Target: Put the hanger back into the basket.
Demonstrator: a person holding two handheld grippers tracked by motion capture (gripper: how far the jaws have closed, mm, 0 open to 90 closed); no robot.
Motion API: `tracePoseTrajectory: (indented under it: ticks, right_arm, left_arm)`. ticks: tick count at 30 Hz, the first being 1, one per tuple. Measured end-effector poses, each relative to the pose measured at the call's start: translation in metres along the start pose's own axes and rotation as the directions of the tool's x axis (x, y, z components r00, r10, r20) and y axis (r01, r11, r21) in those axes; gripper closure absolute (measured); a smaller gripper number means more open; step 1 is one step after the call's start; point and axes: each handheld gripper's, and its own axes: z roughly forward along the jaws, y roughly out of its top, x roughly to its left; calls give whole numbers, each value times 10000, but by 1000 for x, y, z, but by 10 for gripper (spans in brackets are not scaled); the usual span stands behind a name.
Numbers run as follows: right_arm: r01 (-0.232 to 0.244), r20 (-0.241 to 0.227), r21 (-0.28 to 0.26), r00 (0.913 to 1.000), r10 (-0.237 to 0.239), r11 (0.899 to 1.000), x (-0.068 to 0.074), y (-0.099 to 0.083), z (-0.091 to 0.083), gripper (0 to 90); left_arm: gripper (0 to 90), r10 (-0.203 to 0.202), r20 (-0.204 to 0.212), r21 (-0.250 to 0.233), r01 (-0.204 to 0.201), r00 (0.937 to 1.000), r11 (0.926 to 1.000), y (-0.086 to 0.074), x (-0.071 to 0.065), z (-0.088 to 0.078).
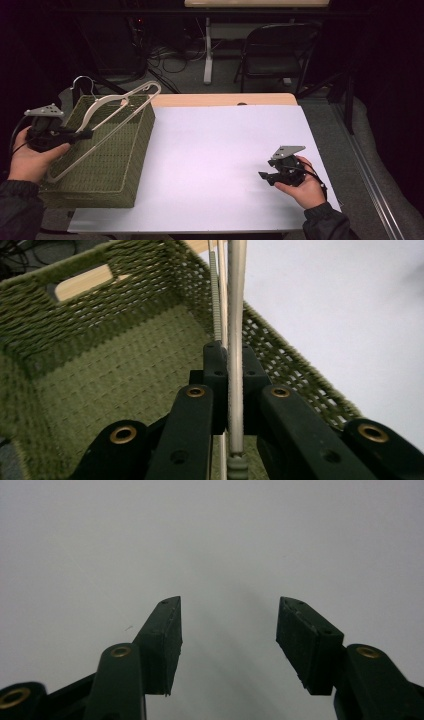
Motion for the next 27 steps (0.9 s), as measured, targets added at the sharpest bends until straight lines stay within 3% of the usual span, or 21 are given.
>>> tracePoseTrajectory:
  ticks: [6,17,19,20,21,27]
  right_arm:
    - [-92,-13,-108,10000,92,9999,0,-1,3,435]
    - [-100,-43,162,9999,101,9998,1,-2,7,435]
    - [-194,-67,-256,9998,192,9995,1,-4,10,435]
    - [-92,-80,420,9999,95,9991,0,-3,6,435]
    - [-144,-85,182,9999,145,9997,0,-4,8,435]
    - [-241,-73,38,9997,241,9997,-1,-5,10,435]
  left_arm:
    - [873,-160,-211,13,161,9996,9999,-13,14,-2]
    - [873,-274,-196,42,275,9994,9996,-32,25,2]
    - [873,-294,-181,13,294,9994,9996,-33,26,2]
    - [873,-308,-211,57,309,9993,9995,-34,27,1]
    - [873,-288,-273,75,290,9992,9996,-35,28,1]
    - [873,-418,-193,121,421,9989,9990,-43,32,3]
